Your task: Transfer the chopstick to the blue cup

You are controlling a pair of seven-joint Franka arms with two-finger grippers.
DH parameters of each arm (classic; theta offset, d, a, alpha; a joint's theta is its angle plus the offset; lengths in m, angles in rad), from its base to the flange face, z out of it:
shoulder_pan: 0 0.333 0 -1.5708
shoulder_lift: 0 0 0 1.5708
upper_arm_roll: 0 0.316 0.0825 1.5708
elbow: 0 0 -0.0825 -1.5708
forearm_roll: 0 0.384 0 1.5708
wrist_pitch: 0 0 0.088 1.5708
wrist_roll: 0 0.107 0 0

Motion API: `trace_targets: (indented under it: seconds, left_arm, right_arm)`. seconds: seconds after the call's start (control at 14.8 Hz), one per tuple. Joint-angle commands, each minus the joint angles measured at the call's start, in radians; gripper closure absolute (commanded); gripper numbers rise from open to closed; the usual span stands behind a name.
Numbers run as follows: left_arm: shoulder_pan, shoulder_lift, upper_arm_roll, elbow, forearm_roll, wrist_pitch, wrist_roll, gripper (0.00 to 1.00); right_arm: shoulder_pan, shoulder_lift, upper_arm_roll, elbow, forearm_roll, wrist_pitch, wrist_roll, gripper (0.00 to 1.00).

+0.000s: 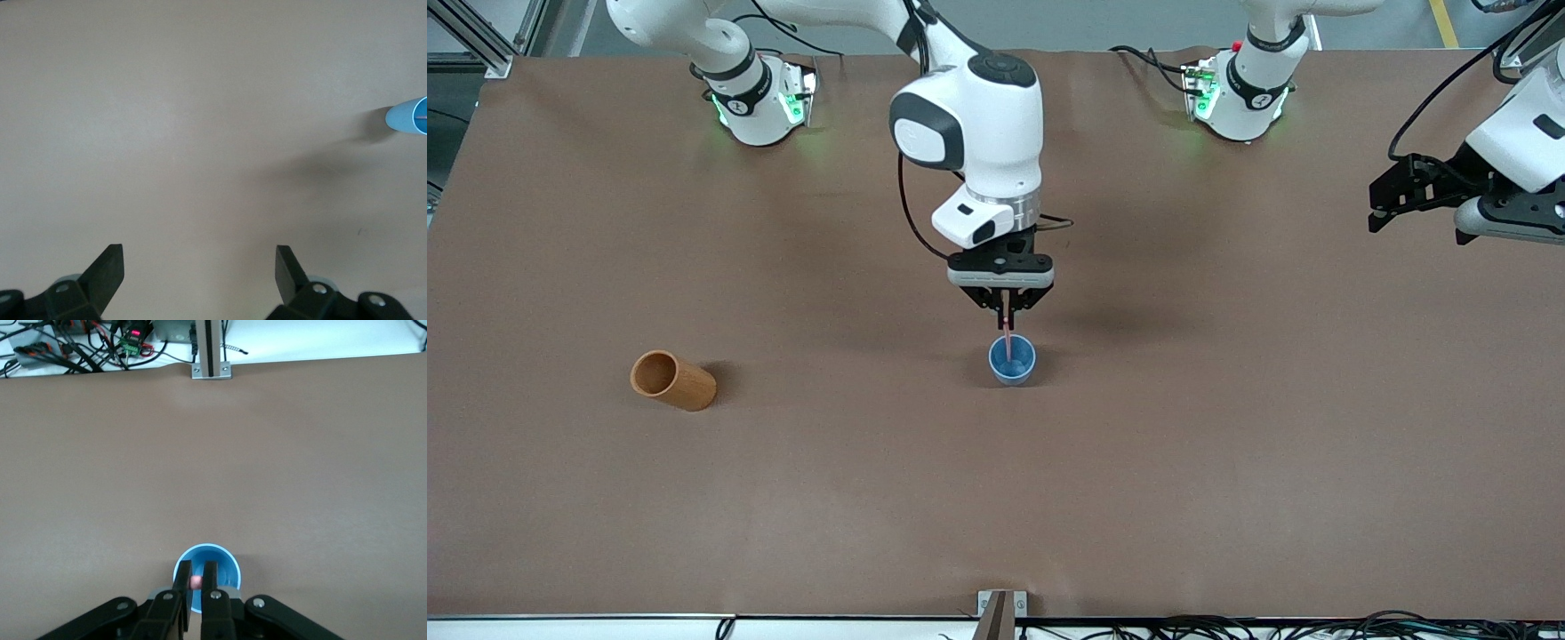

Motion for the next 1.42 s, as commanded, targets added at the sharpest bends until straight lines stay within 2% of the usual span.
trace_targets:
  seconds: [0.0,0.07,0.14,0.27,0.34,0.54,0.68,0.88,1.08,1.22,1.36]
  left_arm:
    - [-0.001,-0.012,0.003,-0.015,-0.015,0.015,-0.003,0.00]
    - [-0.001,-0.012,0.003,-0.015,-0.015,0.015,-0.003,0.00]
    - [-0.001,-0.012,0.003,-0.015,-0.015,0.015,-0.003,0.00]
    - [-0.001,-0.012,0.003,-0.015,-0.015,0.015,-0.005,0.00]
    - [-0.001,-0.012,0.003,-0.015,-0.015,0.015,-0.005,0.00]
    - [-0.001,-0.012,0.003,-0.015,-0.015,0.015,-0.003,0.00]
    - [-0.001,-0.012,0.001,-0.013,-0.015,0.015,-0.005,0.00]
    - [-0.001,-0.012,0.001,-0.011,-0.015,0.015,0.000,0.00]
    - [-0.001,-0.012,0.001,-0.008,-0.016,0.012,0.001,0.00]
    - [-0.003,-0.010,0.003,-0.007,-0.024,0.013,-0.006,0.00]
    - [-0.003,0.005,0.003,0.007,-0.026,0.012,-0.002,0.00]
  right_arm:
    - [0.002,0.015,0.000,0.009,-0.034,0.025,0.022,0.84]
    - [0.001,0.015,0.000,0.009,-0.034,0.025,0.022,0.75]
    - [-0.006,0.015,0.000,0.010,-0.034,0.026,0.021,0.63]
    - [-0.013,0.013,0.000,0.013,-0.035,0.026,0.011,0.30]
    - [-0.022,0.010,-0.001,0.016,-0.035,0.026,0.007,0.18]
    - [-0.064,-0.004,0.000,0.021,-0.029,0.025,-0.013,0.06]
    - [-0.102,-0.056,0.003,0.021,-0.017,0.020,-0.065,0.00]
    - [-0.168,-0.152,0.005,-0.014,0.014,-0.024,-0.079,0.00]
    - [-0.260,-0.276,0.005,-0.075,0.127,-0.119,-0.204,0.00]
    - [-0.341,-0.344,0.003,-0.082,0.248,-0.246,-0.316,0.00]
    - [-0.435,-0.401,0.003,-0.097,0.281,-0.352,-0.437,0.00]
